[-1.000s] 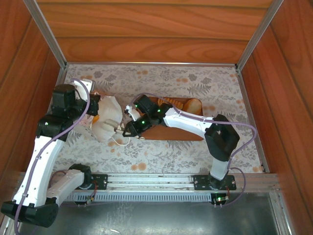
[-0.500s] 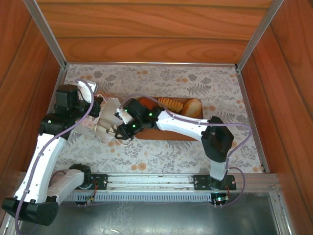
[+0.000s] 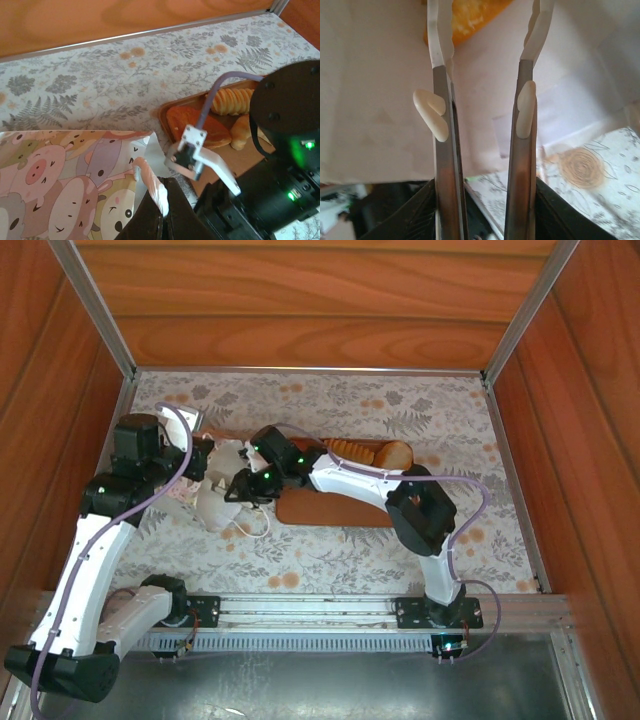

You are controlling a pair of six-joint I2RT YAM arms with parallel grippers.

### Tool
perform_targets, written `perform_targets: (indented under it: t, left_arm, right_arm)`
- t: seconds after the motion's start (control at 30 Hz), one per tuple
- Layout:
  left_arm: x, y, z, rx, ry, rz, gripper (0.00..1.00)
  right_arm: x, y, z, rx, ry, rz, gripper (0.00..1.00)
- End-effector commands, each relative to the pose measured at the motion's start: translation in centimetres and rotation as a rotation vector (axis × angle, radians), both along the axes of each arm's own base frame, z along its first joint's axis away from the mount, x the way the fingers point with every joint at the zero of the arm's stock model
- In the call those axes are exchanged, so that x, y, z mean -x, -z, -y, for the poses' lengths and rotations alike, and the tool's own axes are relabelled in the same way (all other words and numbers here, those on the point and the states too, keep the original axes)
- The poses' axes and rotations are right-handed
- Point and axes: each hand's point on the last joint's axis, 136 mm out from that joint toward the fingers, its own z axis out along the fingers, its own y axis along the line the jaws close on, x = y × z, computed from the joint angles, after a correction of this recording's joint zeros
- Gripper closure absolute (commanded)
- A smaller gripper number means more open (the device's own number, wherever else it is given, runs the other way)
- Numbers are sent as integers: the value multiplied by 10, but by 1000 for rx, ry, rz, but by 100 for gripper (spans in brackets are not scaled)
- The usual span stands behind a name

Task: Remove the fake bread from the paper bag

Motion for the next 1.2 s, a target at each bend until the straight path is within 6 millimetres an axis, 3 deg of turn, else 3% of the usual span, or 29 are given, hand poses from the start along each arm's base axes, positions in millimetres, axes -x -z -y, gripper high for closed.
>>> perform_targets:
  t: [0.0, 0.23, 0.5, 1.0, 1.17]
  left_arm:
    - [3, -6, 10, 17, 59, 39, 100]
    - [8, -9, 14, 32, 89, 59, 100]
    - [13, -10, 16, 65, 91, 66, 100]
    - [23, -12, 17, 106, 96, 72, 100]
    - [25, -12, 15, 109, 84, 76, 100]
  right_arm:
    - [4, -20, -20, -95, 34, -131, 55]
    - [7, -4, -23, -67, 90, -240, 55]
    - [4, -5, -36, -99, 106, -297, 55]
    - [6, 15, -53, -77, 123, -360, 54]
    - [5, 15, -54, -93, 121, -361, 64]
